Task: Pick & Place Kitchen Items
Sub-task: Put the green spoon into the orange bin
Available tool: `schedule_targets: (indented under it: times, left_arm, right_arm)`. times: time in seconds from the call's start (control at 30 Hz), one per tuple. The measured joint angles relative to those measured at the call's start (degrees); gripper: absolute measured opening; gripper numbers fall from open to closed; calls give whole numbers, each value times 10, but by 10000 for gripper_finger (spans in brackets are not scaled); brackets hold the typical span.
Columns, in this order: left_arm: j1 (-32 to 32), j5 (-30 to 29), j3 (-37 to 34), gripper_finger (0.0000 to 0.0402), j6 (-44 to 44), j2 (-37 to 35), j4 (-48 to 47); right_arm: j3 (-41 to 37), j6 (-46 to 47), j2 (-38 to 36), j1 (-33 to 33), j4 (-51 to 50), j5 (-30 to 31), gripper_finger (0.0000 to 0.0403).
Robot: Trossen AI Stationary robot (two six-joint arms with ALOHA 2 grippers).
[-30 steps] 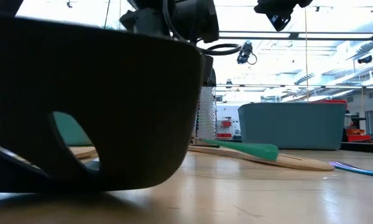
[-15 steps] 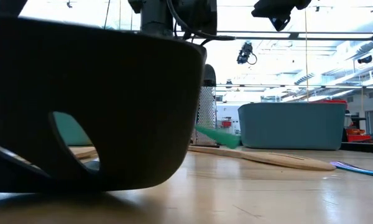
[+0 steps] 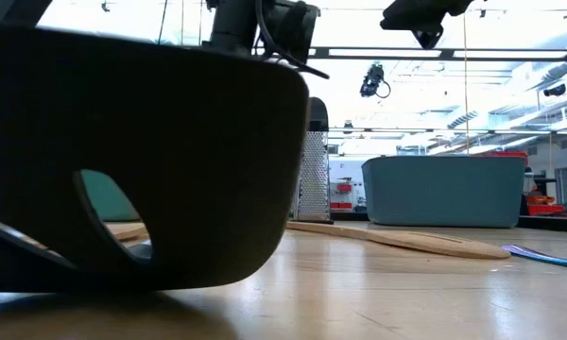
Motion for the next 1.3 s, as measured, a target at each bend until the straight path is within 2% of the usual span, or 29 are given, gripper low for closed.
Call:
schedule_targets:
  times: [0.23, 0.4, 0.5, 0.8, 1.07, 1.3]
  left_arm:
    - [64, -22, 0, 19, 58, -55, -22]
    - [112, -84, 1, 19, 120, -99, -56]
    - [147, -92, 1, 19, 150, -120, -68]
    - [262, -126, 0, 19, 180, -136, -53]
    - [343, -112, 0, 19, 233, -136, 10]
    - [359, -94, 0, 19, 306, -136, 31]
  right_arm:
    - [0, 40, 0, 0, 15, 19, 87]
    - [0, 67, 0, 0, 39, 48, 87]
    - [0, 79, 0, 0, 62, 64, 87]
    - [0, 88, 0, 0, 125, 113, 87]
    - [0, 93, 0, 0, 135, 118, 87]
    - [0, 93, 0, 0, 135, 128, 87]
